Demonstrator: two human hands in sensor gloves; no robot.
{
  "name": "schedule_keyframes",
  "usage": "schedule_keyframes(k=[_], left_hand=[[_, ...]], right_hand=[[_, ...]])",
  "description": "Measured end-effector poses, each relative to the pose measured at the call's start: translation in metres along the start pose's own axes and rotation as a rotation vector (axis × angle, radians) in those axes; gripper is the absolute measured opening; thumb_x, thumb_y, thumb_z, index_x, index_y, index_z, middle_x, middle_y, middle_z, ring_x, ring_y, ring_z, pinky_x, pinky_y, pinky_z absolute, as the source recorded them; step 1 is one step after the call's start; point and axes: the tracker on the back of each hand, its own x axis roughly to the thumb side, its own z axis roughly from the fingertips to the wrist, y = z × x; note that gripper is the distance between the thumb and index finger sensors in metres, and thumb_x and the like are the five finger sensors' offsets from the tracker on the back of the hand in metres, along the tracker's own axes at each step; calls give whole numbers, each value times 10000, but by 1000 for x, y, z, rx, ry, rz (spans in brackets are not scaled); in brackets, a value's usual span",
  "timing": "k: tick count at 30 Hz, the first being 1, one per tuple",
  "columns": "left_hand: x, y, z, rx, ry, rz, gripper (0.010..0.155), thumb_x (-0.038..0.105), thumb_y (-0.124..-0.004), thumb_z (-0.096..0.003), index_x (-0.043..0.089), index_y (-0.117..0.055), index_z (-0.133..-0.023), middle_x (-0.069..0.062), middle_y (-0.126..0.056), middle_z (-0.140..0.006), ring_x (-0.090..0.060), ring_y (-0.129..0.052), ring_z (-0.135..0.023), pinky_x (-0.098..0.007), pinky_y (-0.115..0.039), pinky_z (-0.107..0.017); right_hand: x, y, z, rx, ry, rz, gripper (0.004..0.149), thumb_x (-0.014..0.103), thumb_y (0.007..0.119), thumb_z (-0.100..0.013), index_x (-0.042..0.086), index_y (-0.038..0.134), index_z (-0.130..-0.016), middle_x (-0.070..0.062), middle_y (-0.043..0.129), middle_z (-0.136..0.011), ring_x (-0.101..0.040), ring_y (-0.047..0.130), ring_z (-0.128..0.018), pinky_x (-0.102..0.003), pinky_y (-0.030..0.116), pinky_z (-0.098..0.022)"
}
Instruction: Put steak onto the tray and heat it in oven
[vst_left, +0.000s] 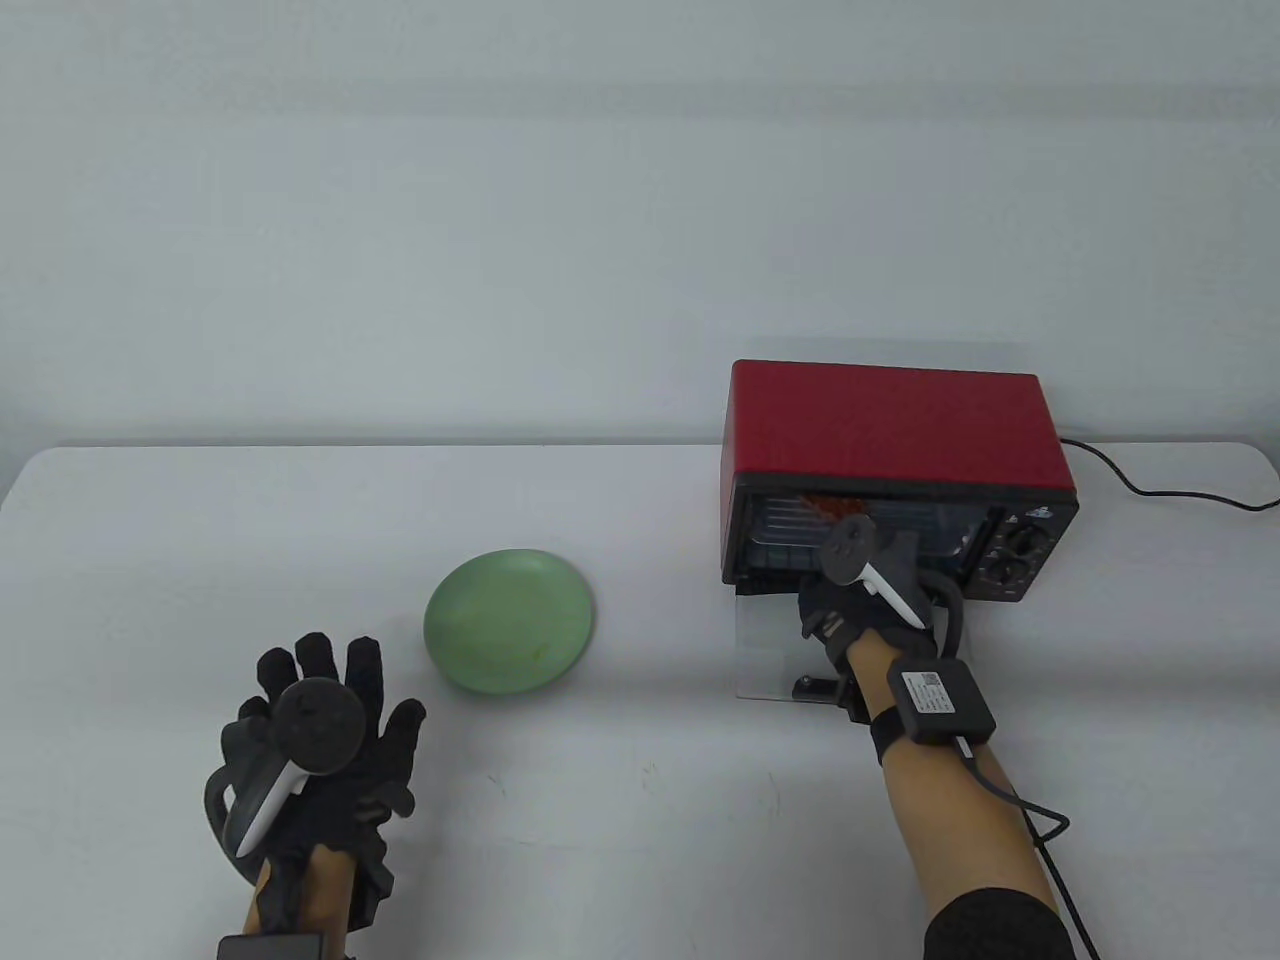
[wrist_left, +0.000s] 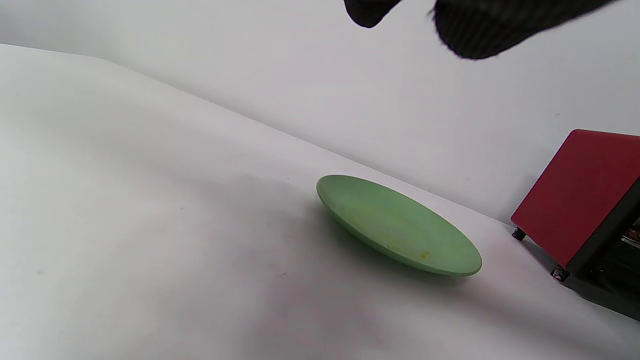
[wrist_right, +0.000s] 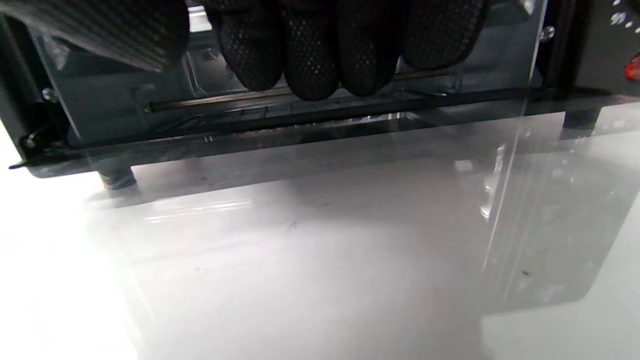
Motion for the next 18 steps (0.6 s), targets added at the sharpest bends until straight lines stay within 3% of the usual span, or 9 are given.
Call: schedule_keyframes(k=[7, 9, 12, 18], left_hand=[[0, 1, 1, 7, -5, -1, 772, 694, -607, -484, 403, -338, -1147, -21, -128, -1201, -400, -62, -1138, -610, -179, -776], [0, 1, 1, 10, -7, -5, 772, 693, -606, -485, 401, -338, -1147, -21, -127, -1200, -400, -58, -1136, -608, -175, -775], [0, 1, 1, 14, -8, -3, 771, 693, -605, -485, 401, -340, -1147, -20, -126, -1201, -399, -57, -1136, -608, -176, -775], [0, 1, 1, 15, -8, -7, 767, 691, -606, -486, 398, -350, -1147, -18, -123, -1199, -397, -55, -1136, -607, -174, -776]], right_hand=[[-3, -2, 8, 30, -58, -27, 718, 542, 603, -608, 299, 206, -1155, -66, 340, -1231, -334, 417, -1121, -574, 528, -760], [-3, -7, 21, 38, -89, -49, 640, 526, 620, -593, 248, 412, -1130, -98, 415, -1185, -377, 521, -1058, -588, 578, -718], [-1, -19, 53, 34, -213, -54, 610, 519, 640, -579, 193, 561, -1089, -140, 618, -1100, -400, 707, -956, -598, 655, -664], [2, -24, 121, 93, -413, 1, 576, 525, 666, -572, 149, 689, -1008, -147, 793, -972, -386, 894, -822, -585, 755, -598]])
